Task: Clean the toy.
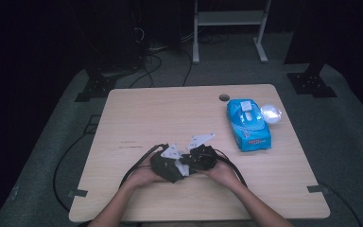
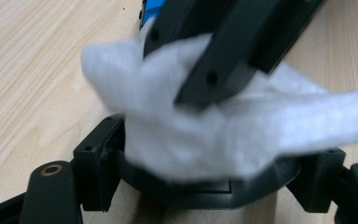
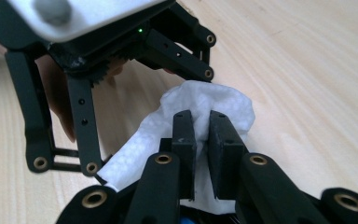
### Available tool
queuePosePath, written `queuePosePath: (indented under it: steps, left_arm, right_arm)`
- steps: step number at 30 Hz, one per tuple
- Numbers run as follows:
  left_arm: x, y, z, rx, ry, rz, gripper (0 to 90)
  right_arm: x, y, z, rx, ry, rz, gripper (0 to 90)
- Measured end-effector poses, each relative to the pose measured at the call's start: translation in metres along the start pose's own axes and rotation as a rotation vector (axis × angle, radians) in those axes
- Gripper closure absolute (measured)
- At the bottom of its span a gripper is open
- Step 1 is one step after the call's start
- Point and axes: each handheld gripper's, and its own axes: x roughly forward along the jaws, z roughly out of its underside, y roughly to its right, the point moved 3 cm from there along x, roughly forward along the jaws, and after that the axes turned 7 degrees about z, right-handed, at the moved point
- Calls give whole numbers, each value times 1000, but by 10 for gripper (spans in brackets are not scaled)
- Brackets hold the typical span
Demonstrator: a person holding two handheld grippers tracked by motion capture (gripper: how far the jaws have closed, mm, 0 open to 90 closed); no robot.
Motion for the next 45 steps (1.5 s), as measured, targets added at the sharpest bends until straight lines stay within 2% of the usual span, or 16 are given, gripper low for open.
queuePosePath:
  steps: [4,6,7,9,12,15,17,19,22,25,31,34,38,40,43,45]
  left_arm:
    - [0,0,0,-11,3,-2,236]
    - [0,0,0,-6,3,-4,236]
    - [0,0,0,-3,3,-5,236]
    - [2,0,-2,-6,4,-6,236]
    - [3,0,-3,-7,2,-7,236]
    - [3,0,-2,-13,5,-6,236]
    - [1,-1,-1,-6,3,-6,236]
    - [1,-1,-1,-1,4,-6,236]
    - [2,-1,-2,-3,10,-6,236]
    - [3,-1,-3,-3,8,-6,235]
    - [2,-2,-1,-22,2,-14,172]
    - [-1,-1,-1,-20,11,-11,158]
    - [-5,-1,-2,-26,46,-8,130]
    - [-4,-1,-3,-23,46,-17,130]
    - [-2,0,-3,-26,37,-14,149]
    - [0,0,-2,-17,24,-6,206]
  right_arm:
    - [6,0,-2,12,-4,-28,815]
    - [4,8,-1,26,-5,0,816]
    - [2,13,0,38,-8,4,816]
    - [2,21,2,88,-20,-27,816]
    - [5,16,0,64,-22,5,816]
    - [12,8,-6,49,-20,-6,816]
    - [13,8,-7,51,-25,-3,818]
    - [9,15,-6,78,-16,3,819]
    - [-3,25,-4,137,9,-26,821]
    - [-12,21,-3,131,25,-21,824]
    - [-16,8,-2,152,57,-76,824]
    - [-21,11,-2,200,69,-104,827]
    - [-31,18,4,319,103,-167,828]
    - [-33,21,6,296,88,-107,827]
    - [-38,31,7,311,102,-67,827]
    - [-37,34,6,267,64,-7,826]
